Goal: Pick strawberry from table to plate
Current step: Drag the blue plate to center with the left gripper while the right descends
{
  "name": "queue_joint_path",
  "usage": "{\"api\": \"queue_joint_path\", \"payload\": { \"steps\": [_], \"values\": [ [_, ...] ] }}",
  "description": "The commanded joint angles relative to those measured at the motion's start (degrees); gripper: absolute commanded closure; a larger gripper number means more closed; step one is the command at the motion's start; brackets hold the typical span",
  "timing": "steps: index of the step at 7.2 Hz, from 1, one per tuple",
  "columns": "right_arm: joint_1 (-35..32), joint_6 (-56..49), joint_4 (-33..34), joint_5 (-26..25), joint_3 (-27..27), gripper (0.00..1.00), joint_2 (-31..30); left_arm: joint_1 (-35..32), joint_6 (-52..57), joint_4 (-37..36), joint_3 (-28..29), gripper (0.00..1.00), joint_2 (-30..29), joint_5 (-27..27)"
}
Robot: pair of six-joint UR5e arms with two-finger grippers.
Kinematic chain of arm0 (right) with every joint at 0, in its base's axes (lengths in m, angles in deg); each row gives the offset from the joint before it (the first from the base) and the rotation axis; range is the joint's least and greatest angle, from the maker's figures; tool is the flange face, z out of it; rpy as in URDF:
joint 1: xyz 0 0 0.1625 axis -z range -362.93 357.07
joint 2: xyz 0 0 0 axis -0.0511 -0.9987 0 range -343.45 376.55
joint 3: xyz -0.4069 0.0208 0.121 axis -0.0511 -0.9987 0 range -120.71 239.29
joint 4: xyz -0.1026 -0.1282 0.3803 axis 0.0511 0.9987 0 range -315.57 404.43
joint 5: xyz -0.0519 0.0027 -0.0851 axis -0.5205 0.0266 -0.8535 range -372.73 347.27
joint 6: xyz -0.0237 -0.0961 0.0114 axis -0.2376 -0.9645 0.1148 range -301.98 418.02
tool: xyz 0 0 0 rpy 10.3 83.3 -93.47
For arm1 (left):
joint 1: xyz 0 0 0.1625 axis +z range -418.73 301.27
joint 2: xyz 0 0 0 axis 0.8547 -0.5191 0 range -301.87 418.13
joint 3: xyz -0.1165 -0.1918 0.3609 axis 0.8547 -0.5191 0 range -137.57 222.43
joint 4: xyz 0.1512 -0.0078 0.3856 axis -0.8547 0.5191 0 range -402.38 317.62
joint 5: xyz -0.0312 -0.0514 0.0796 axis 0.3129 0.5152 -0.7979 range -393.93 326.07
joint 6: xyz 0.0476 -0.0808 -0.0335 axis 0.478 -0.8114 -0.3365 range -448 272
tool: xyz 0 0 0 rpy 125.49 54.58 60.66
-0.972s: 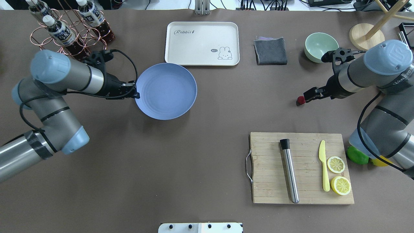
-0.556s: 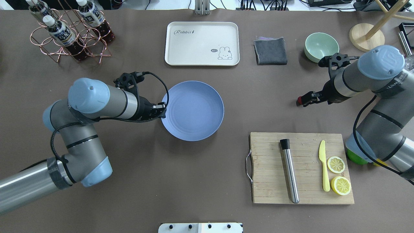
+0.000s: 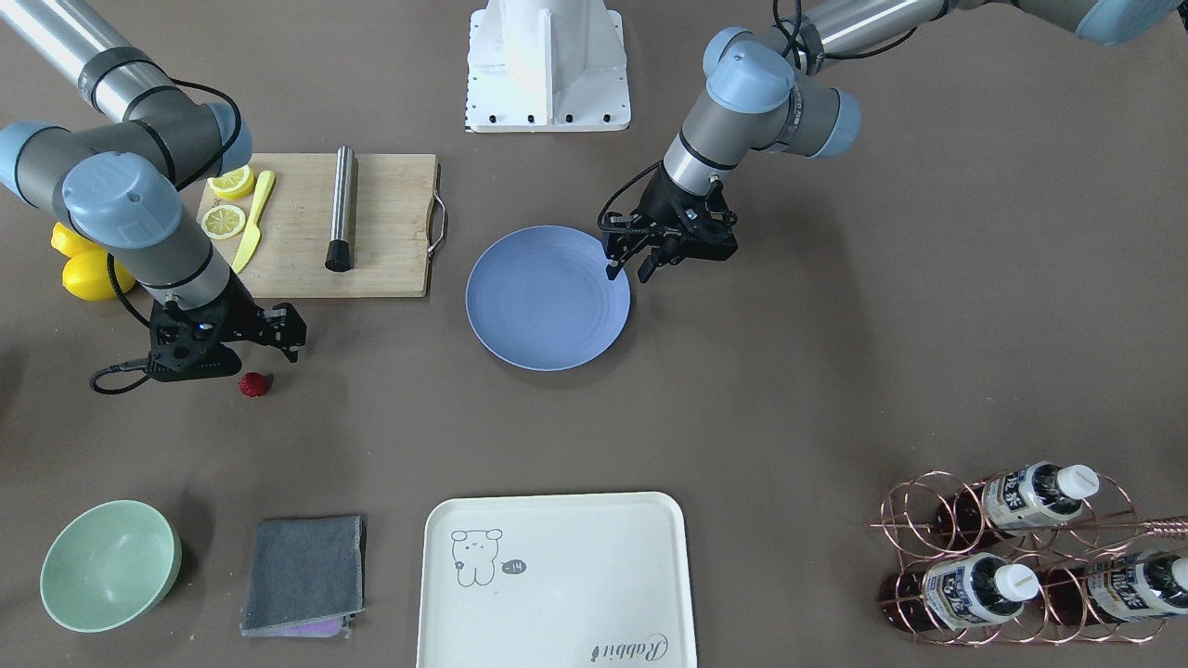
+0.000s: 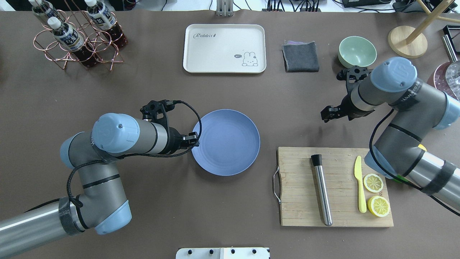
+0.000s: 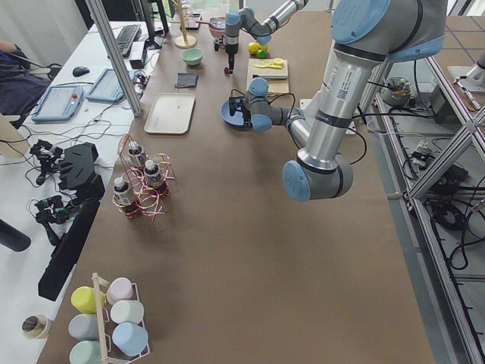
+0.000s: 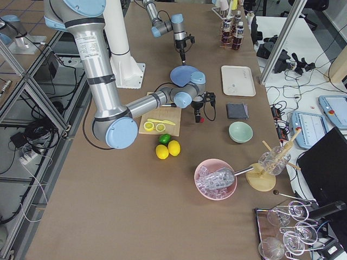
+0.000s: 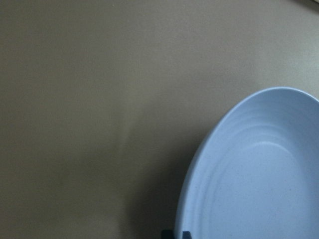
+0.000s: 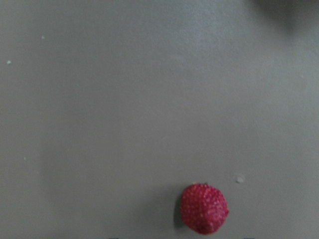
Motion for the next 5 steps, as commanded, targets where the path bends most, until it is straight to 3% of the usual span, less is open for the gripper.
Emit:
{"api": "queue_joint_path", "payload": {
  "steps": [1, 4, 5],
  "values": [
    [-1.5, -1.9, 0.1, 0.2, -3.0, 0.15, 2.6, -0.1, 0.0, 0.0, -0.2, 0.02, 0.1, 0.0],
    [-1.8, -2.7, -0.1, 0.3, -3.4, 0.19, 1.3, -0.4, 0.1, 0.0, -0.3, 0.02, 0.1, 0.0],
    [-1.8, -1.8, -0.1, 0.2, -2.6, 0.41, 0.7, -0.5, 0.2, 0.0, -0.4, 0.02, 0.1, 0.0]
  ]
}}
